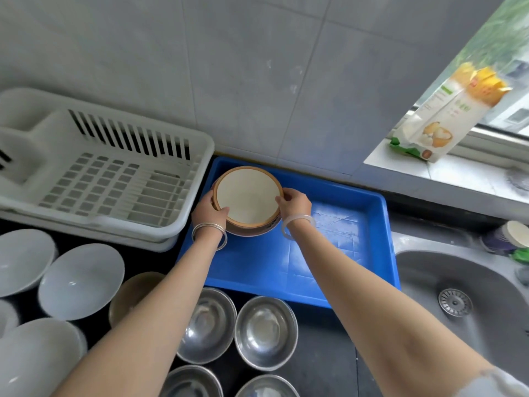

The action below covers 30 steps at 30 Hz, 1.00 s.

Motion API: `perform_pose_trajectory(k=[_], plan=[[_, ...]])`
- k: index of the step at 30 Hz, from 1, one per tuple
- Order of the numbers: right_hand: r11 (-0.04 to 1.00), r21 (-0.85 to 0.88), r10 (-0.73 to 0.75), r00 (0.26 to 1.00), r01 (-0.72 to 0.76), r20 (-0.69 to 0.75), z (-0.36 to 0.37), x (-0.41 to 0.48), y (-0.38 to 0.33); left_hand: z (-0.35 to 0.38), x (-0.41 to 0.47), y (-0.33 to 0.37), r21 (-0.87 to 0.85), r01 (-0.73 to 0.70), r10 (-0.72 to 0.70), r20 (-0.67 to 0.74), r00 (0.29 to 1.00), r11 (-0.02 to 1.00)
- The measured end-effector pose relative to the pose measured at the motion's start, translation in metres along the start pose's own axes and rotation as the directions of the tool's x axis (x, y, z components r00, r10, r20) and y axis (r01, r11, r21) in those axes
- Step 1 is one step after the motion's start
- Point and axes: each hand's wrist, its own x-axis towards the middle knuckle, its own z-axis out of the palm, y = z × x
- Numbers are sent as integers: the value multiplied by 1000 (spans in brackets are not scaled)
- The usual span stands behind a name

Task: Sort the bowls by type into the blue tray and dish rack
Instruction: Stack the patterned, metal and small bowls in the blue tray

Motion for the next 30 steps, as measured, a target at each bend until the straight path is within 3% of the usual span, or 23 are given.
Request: perform_pose_trajectory(k=[6,11,14,23,26,30], plan=[[999,48,-14,999,12,30,-1,-12,1,0,-9,0,-46,14,-14,-6,1000,999],[993,111,21,994,-33,108,-10,-21,3,-4,-18,1,22,10,-12,61,998,1000],[985,166,22,995,-38,100,-23,-30,8,-11,-32,1,-62,4,0,72,997,998],[957,290,-75,979,17,189,-62,-106,53,-16,-139,-28,-90,39,-38,13,999,995],[973,230,-72,970,18,231,-68,-138,80,-15,-182,-51,-92,84,-82,28,996,992],[1000,18,-6,965,2,263,-68,-173,124,-12,-229,-86,87,126,-133,86,987,988]])
